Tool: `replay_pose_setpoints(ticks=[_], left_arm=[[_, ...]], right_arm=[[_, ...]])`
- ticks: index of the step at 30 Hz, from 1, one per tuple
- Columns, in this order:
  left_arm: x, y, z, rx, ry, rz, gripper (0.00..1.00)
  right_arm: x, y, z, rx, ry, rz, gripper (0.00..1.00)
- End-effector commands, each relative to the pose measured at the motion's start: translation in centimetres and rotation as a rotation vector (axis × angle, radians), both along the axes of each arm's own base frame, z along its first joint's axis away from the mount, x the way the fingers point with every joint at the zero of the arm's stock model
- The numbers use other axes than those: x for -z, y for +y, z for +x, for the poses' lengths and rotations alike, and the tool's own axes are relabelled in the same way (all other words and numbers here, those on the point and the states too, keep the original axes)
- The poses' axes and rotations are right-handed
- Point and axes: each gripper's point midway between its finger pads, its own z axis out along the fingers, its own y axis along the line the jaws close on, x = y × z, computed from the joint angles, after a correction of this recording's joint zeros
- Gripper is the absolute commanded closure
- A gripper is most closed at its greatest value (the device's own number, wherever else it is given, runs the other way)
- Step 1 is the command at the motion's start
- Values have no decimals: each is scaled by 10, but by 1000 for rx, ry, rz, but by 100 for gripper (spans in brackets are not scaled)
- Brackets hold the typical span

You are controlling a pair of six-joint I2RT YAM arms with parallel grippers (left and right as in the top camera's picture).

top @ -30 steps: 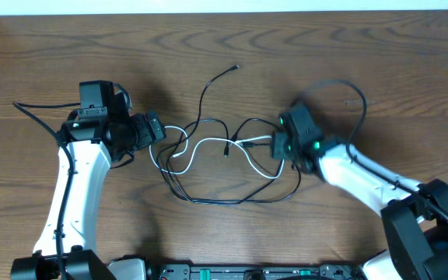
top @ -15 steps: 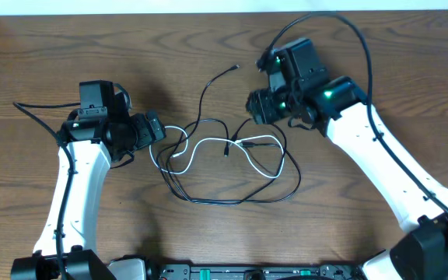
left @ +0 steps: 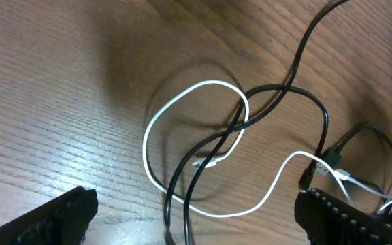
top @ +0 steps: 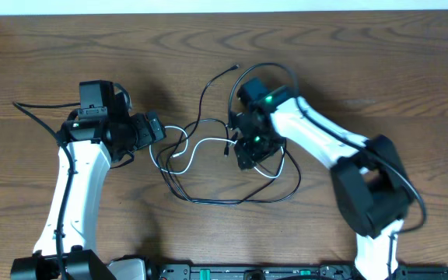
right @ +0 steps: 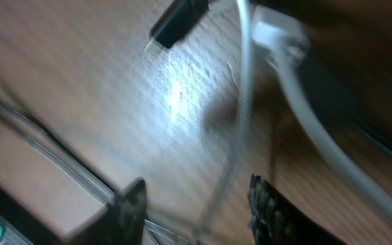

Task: Untangle cables

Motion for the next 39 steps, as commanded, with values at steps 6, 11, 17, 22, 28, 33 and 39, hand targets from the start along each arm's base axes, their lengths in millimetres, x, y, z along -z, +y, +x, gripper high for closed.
replay_pose_setpoints(ticks=[6,11,17,22,28,33,39], left_arm=[[4,2,-1,-6,16,4,2],[4,2,-1,-6,16,4,2],[4,2,-1,-6,16,4,2],[4,2,-1,-6,16,4,2],[4,2,-1,-6,16,4,2],[4,2,-1,-6,16,4,2],[4,2,-1,-6,16,4,2]], right_arm=[[-9,17,-3,-30,29,77,99],[-65,39,4,-105,-38,227,99],[-145,53,22,-140,-265,375,99],[-229,58,32,-159,-513,524,99],[-340,34,40,-117,-896,629,99],[-410,7,44,-26,-1173,637,99],[-434,-35,65,151,-1338,488,99]])
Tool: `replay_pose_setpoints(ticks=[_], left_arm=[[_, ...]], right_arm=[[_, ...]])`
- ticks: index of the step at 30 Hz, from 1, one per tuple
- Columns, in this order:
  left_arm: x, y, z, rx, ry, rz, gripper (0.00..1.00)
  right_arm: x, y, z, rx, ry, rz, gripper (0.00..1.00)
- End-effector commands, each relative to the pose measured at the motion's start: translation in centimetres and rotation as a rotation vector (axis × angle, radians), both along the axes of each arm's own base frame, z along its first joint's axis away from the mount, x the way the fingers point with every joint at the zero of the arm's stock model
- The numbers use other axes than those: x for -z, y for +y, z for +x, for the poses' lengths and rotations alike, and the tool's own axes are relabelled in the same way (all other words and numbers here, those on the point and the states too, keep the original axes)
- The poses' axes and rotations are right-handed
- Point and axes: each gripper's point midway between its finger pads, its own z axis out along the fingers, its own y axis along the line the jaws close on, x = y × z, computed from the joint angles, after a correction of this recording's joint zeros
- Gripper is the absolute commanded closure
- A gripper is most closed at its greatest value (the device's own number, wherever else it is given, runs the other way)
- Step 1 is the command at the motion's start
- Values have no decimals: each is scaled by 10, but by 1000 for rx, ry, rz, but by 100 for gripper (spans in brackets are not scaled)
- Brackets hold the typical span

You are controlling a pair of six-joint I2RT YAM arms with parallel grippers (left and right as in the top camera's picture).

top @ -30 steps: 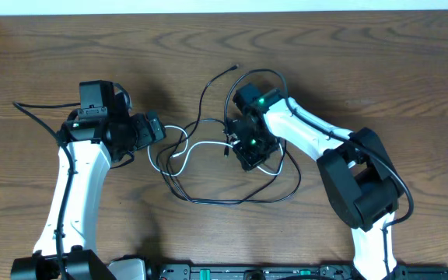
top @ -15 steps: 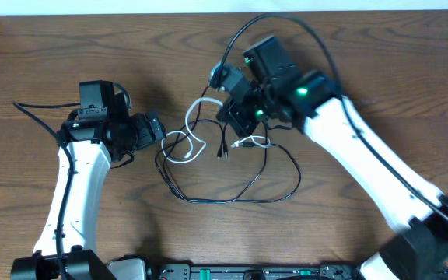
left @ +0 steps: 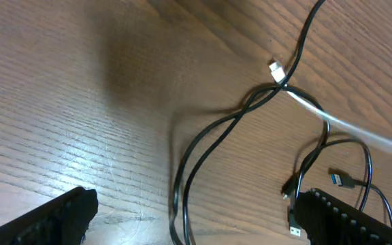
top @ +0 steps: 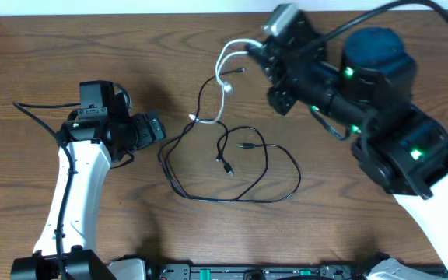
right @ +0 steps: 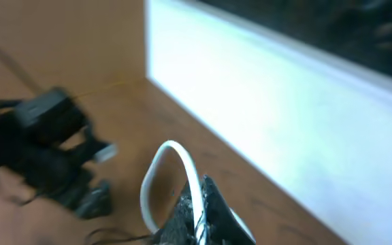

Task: Untangle cables
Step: 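Lift the white cable with the right gripper and pull it up-right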

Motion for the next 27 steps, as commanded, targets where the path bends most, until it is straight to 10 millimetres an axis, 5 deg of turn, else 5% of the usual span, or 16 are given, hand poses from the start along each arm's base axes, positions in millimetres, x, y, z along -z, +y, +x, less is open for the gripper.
replay_pose_setpoints(ticks=[1,7,17,21,27], left_arm=[[4,2,-1,-6,16,4,2],[4,2,-1,-6,16,4,2],[4,2,-1,-6,16,4,2],[4,2,-1,-6,16,4,2],[4,2,-1,-6,16,4,2]], right_arm=[[3,-32,28,213,-21,-49,99],[21,-72,58,453,-2,-128,99],[-46,-127,65,650,-183,24,99],[-35,-139,72,684,-148,12,99],[7,-158,98,746,-42,-79,99]])
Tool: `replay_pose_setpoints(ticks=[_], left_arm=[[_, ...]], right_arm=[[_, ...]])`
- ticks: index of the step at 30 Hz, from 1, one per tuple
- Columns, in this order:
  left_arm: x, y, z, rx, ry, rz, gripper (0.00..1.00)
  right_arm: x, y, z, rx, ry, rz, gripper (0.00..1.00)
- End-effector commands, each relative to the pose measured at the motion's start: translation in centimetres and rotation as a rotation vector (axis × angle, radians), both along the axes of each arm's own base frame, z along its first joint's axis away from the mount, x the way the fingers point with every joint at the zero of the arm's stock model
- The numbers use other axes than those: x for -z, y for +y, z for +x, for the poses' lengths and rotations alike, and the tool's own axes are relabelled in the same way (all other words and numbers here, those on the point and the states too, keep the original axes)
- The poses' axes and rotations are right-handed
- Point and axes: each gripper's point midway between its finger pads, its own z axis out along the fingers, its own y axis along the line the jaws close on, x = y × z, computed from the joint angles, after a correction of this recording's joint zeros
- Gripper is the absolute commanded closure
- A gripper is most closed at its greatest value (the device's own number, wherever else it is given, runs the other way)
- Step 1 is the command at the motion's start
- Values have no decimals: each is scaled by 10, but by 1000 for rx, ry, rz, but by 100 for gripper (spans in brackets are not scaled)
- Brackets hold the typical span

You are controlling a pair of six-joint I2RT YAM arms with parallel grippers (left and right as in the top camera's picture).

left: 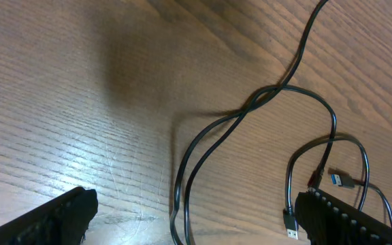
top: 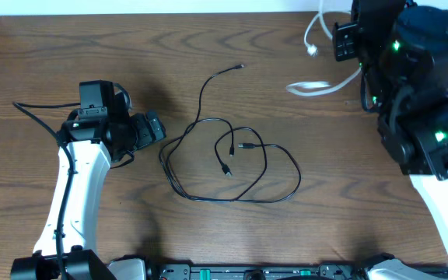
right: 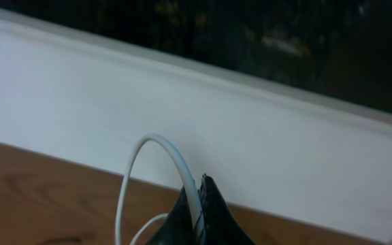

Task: Untangle cables

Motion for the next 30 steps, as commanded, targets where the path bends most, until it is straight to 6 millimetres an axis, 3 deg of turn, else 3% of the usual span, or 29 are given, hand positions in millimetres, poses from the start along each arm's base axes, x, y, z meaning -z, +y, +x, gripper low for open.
replay_pose_setpoints(ticks=[1,8,14,30], left_arm=[[4,2,-1,-6,16,4,2],[4,2,-1,-6,16,4,2],[4,2,-1,-6,16,4,2],[4,2,-1,-6,16,4,2]], right_arm=[[26,-13,20,56,73,-20,99],[102,-39,48,142,299,-58,99],[164,-54,60,186,484,-48,99],[297,-50,31,118,974,-105,99]])
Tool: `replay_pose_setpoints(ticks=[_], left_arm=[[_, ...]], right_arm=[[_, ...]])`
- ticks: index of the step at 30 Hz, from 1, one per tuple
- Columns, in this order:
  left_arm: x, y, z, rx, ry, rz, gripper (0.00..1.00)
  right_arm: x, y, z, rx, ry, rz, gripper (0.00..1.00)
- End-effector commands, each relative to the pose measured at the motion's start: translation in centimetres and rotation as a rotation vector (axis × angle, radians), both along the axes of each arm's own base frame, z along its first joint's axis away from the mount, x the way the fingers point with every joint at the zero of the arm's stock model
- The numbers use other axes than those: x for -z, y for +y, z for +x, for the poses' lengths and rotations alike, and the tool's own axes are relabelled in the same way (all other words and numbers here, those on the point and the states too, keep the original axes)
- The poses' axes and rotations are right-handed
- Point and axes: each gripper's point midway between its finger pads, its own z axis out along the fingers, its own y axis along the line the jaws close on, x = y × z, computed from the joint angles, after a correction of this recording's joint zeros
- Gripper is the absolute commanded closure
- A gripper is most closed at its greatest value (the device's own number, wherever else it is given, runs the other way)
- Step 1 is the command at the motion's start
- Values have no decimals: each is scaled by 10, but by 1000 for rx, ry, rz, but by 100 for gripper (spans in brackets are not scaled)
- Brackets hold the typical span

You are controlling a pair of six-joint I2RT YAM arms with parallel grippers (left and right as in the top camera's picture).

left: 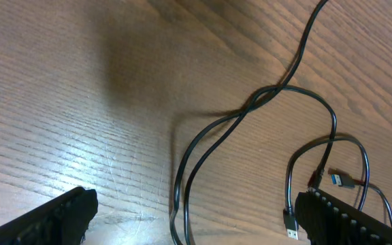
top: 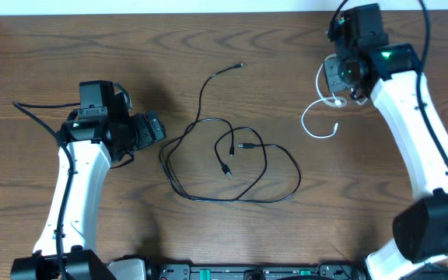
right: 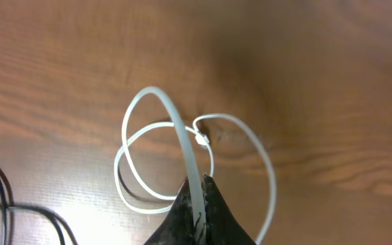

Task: Untangle cables

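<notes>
A black cable (top: 232,167) lies in loops at the table's middle; it also shows in the left wrist view as the black cable (left: 250,112) with its plugs at the lower right. The white cable (top: 321,117) coils at the right rear, apart from the black one. My right gripper (top: 347,78) is shut on the white cable (right: 182,143), whose loops rest on the wood below it; the right gripper (right: 197,204) pinches the cord between its fingers. My left gripper (top: 155,128) stands open at the black cable's left side; its fingertips (left: 60,214) frame the view.
The wooden table (top: 68,47) spreads all round. The white wall edge runs along the table's back. A thin black lead (top: 33,113) trails off my left arm at the left.
My right gripper, still shut on the white cable, has come down from high at the back right; the cable's loops now lie on the wood. The left arm and black cable are unchanged.
My right gripper was down among the tangled white and black cables at the middle. Then it held the white cable lifted toward the rear, one end still crossing the black one. Then the white cable hung clear at the back right; now its loops rest on the right.
</notes>
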Motion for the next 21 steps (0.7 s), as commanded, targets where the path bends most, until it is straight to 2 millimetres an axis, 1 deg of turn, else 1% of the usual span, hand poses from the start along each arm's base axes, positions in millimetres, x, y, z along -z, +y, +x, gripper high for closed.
replay_pose_setpoints(ticks=[1,2,3,4,7,11,12,13,14,21], left_arm=[[4,2,-1,-6,15,4,2],[4,2,-1,-6,15,4,2],[4,2,-1,-6,15,4,2],[4,2,-1,-6,15,4,2],[4,2,-1,-6,15,4,2],[4,2,-1,-6,15,4,2],[4,2,-1,-6,15,4,2],[4,2,-1,-6,15,4,2],[4,2,-1,-6,15,4,2],[4,2,-1,-6,15,4,2]], right_arm=[[24,2,-1,10,75,11,99],[31,1,-2,10,100,6,99],[41,1,-5,10,133,0,96],[45,1,-7,10,152,-2,93],[64,3,-16,3,231,0,75],[81,14,-29,-21,324,59,34],[85,16,-31,-25,345,69,20],[87,18,-34,-27,360,76,9],[92,18,-36,-27,380,77,1],[117,15,-52,-25,463,64,1]])
